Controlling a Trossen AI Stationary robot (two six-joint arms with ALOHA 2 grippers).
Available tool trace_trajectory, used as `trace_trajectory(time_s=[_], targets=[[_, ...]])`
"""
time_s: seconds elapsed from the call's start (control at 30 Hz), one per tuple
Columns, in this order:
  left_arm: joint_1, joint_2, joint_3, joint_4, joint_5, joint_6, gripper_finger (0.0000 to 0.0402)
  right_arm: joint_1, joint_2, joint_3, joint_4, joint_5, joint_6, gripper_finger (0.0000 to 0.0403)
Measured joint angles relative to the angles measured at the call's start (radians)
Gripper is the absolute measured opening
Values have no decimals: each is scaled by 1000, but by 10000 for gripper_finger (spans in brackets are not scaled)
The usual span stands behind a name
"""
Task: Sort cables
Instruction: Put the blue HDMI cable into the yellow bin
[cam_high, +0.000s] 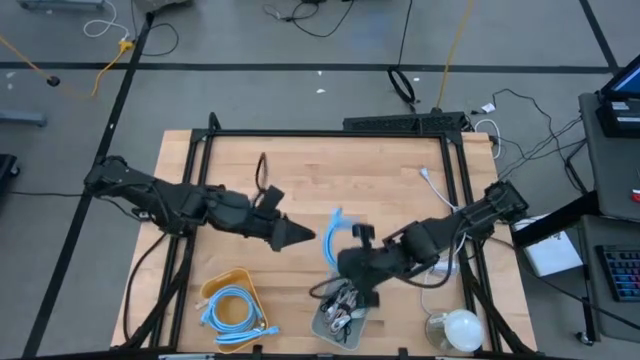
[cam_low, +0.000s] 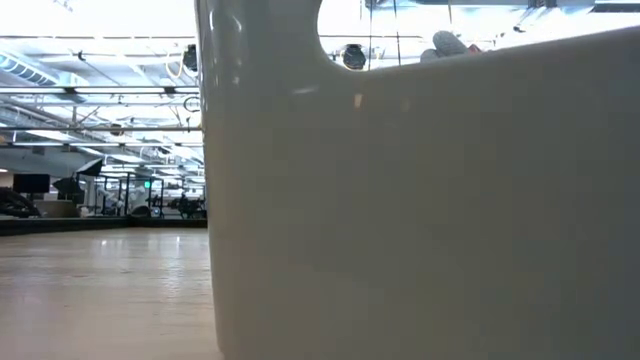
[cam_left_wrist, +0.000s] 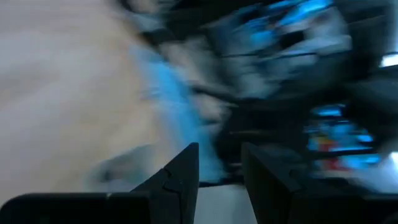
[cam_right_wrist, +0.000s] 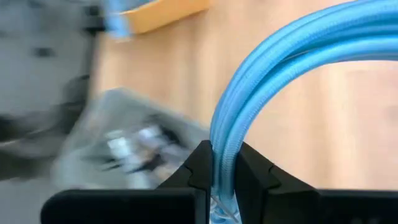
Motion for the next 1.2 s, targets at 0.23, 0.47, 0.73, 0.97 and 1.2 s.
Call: trace_trajectory(time_s=[0.23,0.47,0.73,0.97,1.2], targets=[[50,41,0,192,130,-7,122,-37,-2,23,-18,93,-37,29],[60,41,-1,-40,161,-25,136,-36,-23,23,-31,116,-19,29],[102,39,-1,-34,144,-41,225,-36,-23,23,-19,92,-8,29],[138,60,-1,26,170,-33,280,-43,-23,23,48,91,-16,29],[149,147,1,181,235,-36,269,-68,-23,23,86,88,-37,29]])
